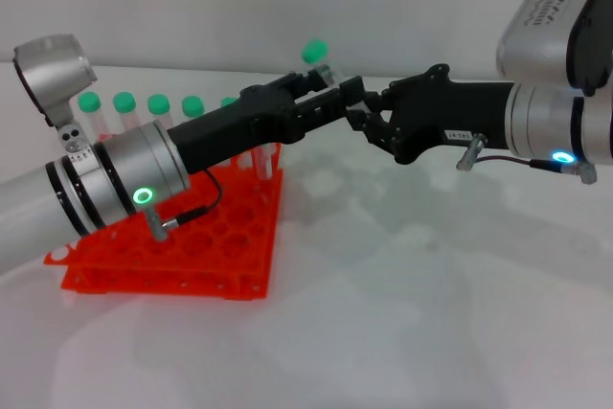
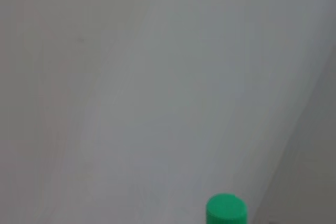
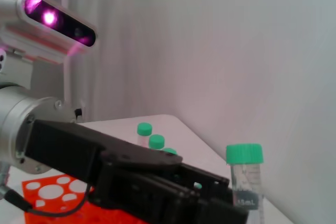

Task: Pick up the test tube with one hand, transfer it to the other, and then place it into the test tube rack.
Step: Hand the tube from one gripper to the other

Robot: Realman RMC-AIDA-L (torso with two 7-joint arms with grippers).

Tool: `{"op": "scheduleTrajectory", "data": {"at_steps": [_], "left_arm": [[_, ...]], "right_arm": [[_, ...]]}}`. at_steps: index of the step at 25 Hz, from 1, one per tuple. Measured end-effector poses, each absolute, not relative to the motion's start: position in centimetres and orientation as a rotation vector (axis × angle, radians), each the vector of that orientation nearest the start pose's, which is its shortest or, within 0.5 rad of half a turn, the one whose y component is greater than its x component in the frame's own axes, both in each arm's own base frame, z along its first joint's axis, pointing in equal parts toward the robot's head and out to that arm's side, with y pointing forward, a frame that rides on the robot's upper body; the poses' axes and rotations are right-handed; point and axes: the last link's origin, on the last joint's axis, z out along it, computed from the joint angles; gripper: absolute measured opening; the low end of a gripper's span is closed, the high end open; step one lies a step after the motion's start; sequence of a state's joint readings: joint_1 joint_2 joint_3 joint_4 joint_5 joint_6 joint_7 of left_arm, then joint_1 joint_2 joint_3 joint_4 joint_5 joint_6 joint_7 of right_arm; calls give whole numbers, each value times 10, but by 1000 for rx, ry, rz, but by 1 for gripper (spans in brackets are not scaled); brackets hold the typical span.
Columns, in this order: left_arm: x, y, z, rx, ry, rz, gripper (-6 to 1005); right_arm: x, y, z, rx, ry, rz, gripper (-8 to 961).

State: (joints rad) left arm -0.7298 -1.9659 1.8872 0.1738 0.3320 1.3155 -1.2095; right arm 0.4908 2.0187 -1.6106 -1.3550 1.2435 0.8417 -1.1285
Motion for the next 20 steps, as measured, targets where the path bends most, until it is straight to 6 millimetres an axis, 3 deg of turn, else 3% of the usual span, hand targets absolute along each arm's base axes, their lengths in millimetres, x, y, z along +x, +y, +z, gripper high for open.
{"op": "scheduleTrajectory", "data": {"at_steps": [3, 20], "left_arm": [[-199, 379, -32, -2429, -831, -1239, 718], [-200, 379, -30, -2407, -823, -1255, 470]], "right_arm": [[104, 382, -15, -2571, 228, 417, 187], [109, 380, -16, -2576, 222, 399, 187]]}}
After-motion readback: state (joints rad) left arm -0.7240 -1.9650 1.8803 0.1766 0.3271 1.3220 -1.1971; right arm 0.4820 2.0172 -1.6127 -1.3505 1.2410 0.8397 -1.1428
